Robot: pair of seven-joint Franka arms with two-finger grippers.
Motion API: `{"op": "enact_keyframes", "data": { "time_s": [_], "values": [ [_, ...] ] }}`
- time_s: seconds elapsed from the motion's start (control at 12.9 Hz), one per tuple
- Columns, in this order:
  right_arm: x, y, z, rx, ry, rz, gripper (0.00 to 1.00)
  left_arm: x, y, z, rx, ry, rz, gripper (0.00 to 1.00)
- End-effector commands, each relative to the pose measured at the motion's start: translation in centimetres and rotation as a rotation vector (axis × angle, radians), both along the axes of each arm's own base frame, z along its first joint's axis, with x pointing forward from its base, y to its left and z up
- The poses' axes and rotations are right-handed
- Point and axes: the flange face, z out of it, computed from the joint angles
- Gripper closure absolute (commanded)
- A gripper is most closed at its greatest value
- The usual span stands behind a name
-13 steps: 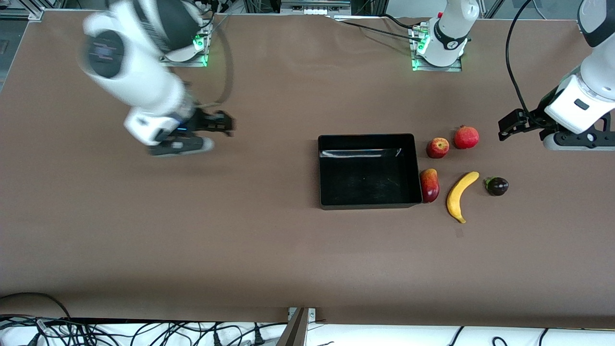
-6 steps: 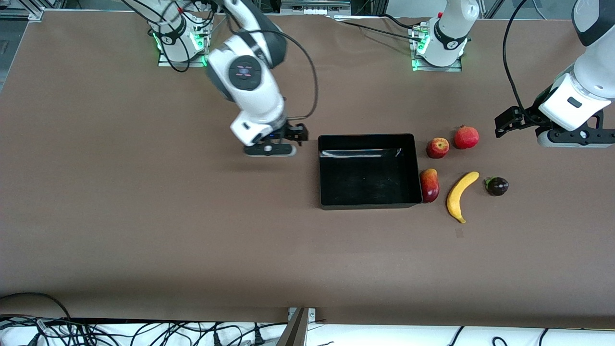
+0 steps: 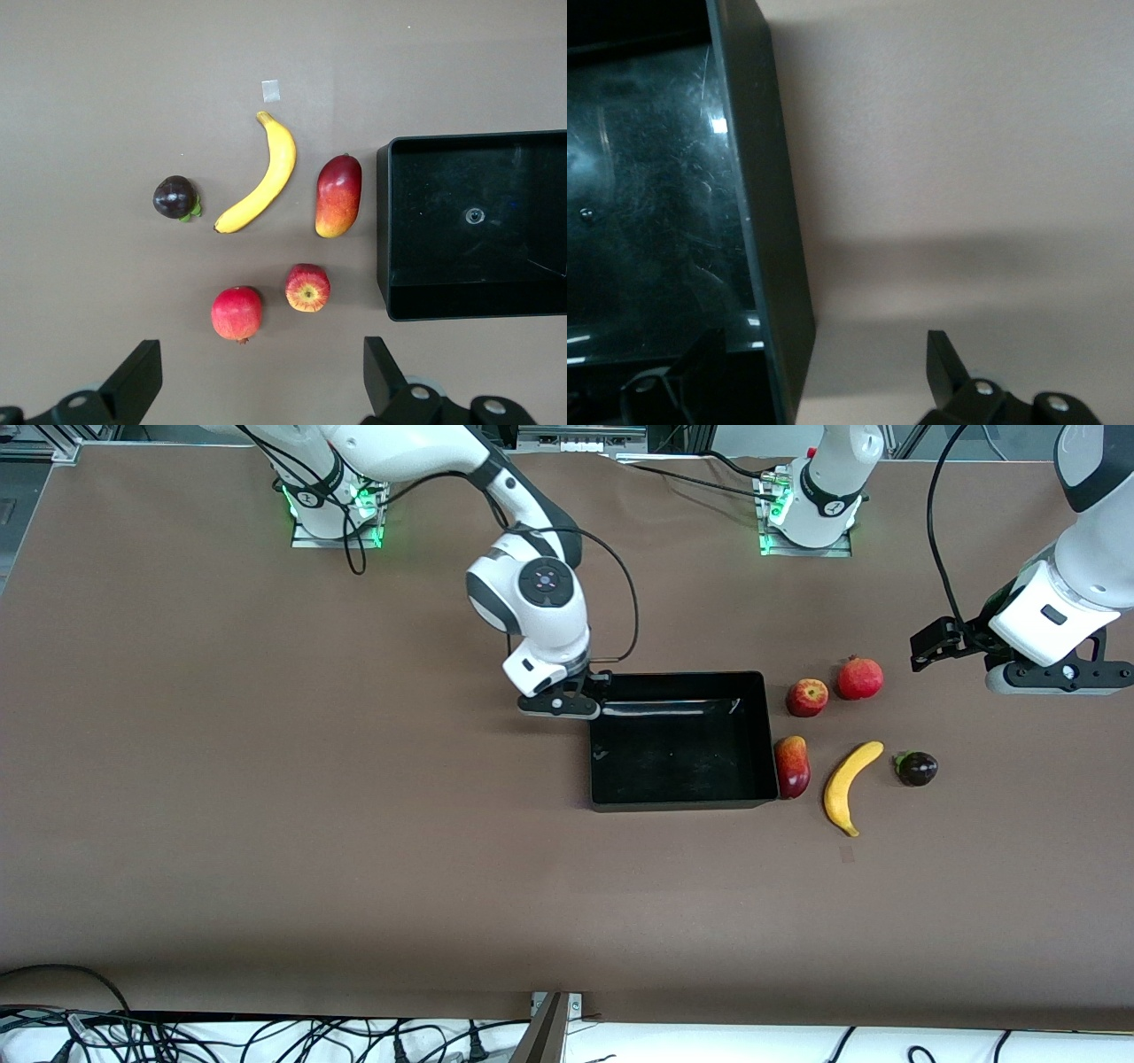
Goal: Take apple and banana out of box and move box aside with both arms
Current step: 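Move the right gripper to the black box rim, then grasp the box rim with the right gripper, then drag the black box away from the fruits with the right gripper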
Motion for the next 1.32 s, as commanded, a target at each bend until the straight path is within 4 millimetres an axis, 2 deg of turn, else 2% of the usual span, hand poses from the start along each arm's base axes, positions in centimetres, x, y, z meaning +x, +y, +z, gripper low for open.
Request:
{"op": "enact_keyframes", "data": {
  "time_s": [0.0, 0.16, 0.31, 0.47, 0.54, 0.85, 0.93, 1.09, 1.16, 1.24],
  "values": [
    [0.1, 1.9, -1.9, -0.009, -0.046, -0.006, 0.04, -0.8, -0.3, 0.4, 0.009, 0.005, -0.01, 0.0],
    [0.3, 1.7, -2.3, -0.008, -0.047, -0.009, 0.22, -0.9, -0.4, 0.3, 0.009, 0.008, -0.011, 0.0],
    [0.9, 1.3, -2.1, -0.005, -0.049, -0.016, 0.49, -0.9, -0.4, 0.3, 0.009, 0.009, -0.011, 0.0],
    [1.4, 1.0, -1.8, -0.007, -0.058, -0.008, 0.96, -0.9, -0.4, 0.4, 0.009, 0.008, -0.013, 0.0],
    [1.6, 0.8, -1.6, -0.009, -0.06, -0.011, 1.0, -0.9, -0.4, 0.5, 0.009, 0.006, -0.013, 0.0],
    [2.1, 0.4, -0.5, -0.007, -0.071, -0.01, 1.0, -0.9, -0.4, 0.5, 0.009, 0.011, -0.013, 0.0],
    [3.0, -0.1, 1.8, 0.013, -0.086, -0.01, 1.0, -0.9, -0.4, 0.5, 0.009, 0.012, -0.011, 0.0],
    [5.2, -3.2, 5.1, -0.026, -0.066, 0.017, 1.0, -0.9, -0.4, 0.5, 0.009, 0.012, -0.013, 0.0],
    [6.2, -4.7, 6.6, -0.045, -0.058, 0.052, 1.0, -0.9, -0.5, 0.5, 0.009, 0.012, -0.014, 0.0],
    [7.5, -7.3, 8.4, -0.067, -0.048, 0.09, 1.0, -0.9, -0.5, 0.5, 0.009, 0.012, -0.014, 0.0]
  ]
}}
